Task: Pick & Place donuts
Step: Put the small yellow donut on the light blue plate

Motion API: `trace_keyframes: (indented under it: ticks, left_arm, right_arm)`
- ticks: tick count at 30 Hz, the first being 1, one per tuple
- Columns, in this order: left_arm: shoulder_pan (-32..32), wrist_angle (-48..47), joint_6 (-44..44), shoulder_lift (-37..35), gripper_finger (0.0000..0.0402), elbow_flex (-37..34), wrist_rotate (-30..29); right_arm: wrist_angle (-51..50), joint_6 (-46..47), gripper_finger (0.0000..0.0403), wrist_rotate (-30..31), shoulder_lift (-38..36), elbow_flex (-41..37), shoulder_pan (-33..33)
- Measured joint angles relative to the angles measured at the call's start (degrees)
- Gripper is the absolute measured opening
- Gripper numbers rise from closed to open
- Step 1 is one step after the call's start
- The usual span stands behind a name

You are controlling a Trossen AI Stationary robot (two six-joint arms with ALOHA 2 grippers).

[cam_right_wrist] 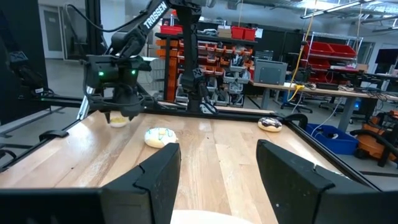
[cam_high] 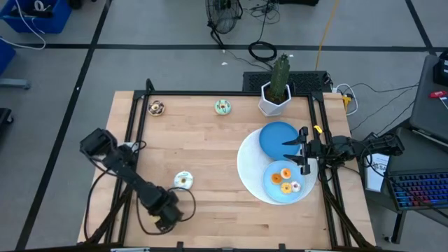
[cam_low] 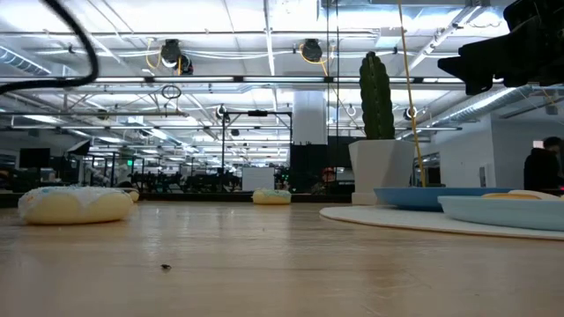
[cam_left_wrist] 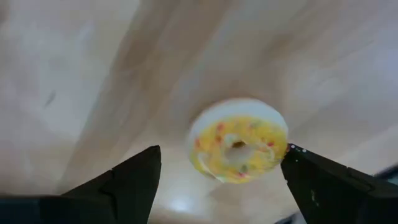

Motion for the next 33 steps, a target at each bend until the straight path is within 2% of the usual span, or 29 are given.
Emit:
trace_keyframes:
  ticks: [3, 10, 17, 21, 27, 30, 33]
  left_arm:
    - [-2.2, -0.6, -2.4, 0.0, 0.0328, 0.0, -1.2]
    - [-5.6, -0.3, -4.1, -0.2, 0.0328, 0.1, -11.3]
    - [-7.8, -0.3, -4.2, -0.2, 0.0317, 0.1, -13.8]
    - [-8.1, 0.4, -4.2, -0.2, 0.0267, 0.1, -14.2]
    - [-7.0, 4.1, -3.5, -0.2, 0.0165, 0.1, -15.4]
    - [-5.8, 7.1, -2.0, 0.0, 0.0121, 1.3, -20.7]
    - [-4.0, 12.3, 5.5, 0.1, 0.0090, 3.2, -28.4]
  right_arm:
    - [0.0, 0.0, 0.0199, 0.0, 0.0, 0.0, 0.0]
    - [0.0, 0.0, 0.0199, 0.0, 0.0, 0.0, 0.0]
    - [0.0, 0.0, 0.0199, 0.0, 0.0, 0.0, 0.0]
    - [0.0, 0.0, 0.0199, 0.0, 0.0, 0.0, 0.0]
    - [0.0, 0.0, 0.0199, 0.0, 0.0, 0.0, 0.0]
    - [0.0, 0.0, 0.0199, 0.0, 0.0, 0.0, 0.0]
    - [0.0, 0.0, 0.0199, 0.0, 0.0, 0.0, 0.0]
